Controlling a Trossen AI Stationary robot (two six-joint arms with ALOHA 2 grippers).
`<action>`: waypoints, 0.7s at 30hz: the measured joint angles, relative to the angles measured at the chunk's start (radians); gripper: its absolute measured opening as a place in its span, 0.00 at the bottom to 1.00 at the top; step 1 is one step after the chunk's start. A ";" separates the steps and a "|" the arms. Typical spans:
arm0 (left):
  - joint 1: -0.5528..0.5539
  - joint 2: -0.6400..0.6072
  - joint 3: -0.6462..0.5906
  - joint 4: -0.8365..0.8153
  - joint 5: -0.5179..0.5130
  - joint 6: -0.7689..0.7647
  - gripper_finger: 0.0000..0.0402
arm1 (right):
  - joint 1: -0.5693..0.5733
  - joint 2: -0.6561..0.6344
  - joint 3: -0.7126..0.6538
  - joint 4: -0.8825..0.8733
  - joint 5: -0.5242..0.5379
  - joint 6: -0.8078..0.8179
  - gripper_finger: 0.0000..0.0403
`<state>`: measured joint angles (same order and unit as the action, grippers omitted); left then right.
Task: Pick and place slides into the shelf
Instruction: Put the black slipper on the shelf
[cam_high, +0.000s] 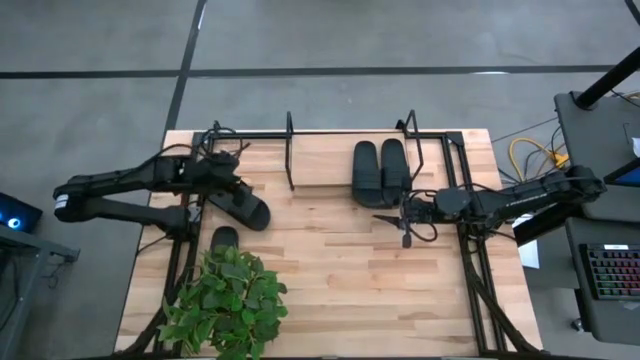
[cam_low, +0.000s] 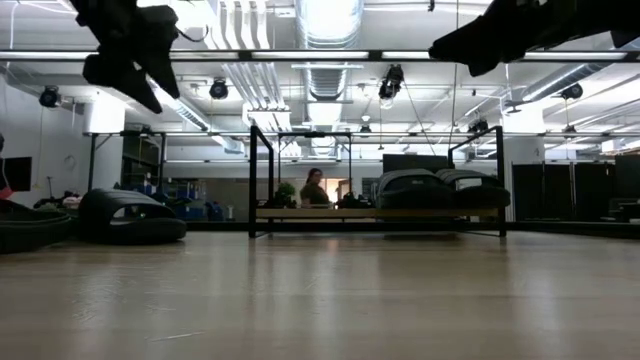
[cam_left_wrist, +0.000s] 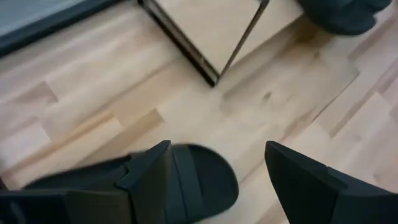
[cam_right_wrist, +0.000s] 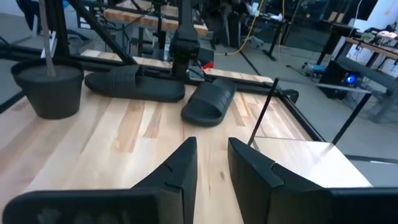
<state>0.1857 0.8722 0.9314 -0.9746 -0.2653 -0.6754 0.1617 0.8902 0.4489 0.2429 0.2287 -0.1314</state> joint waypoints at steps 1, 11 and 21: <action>0.007 0.011 0.000 -0.022 0.014 0.000 0.61 | 0.000 0.002 -0.001 -0.002 0.000 0.000 0.20; 0.060 0.069 -0.031 -0.252 0.023 -0.017 0.61 | 0.000 0.002 -0.013 0.000 0.000 -0.008 0.21; 0.181 0.056 -0.195 -0.139 0.159 0.046 0.61 | 0.000 0.002 -0.021 0.000 0.000 -0.011 0.20</action>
<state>0.3662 0.9281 0.7362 -1.1139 -0.1064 -0.6292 0.1616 0.8917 0.4278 0.2429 0.2283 -0.1425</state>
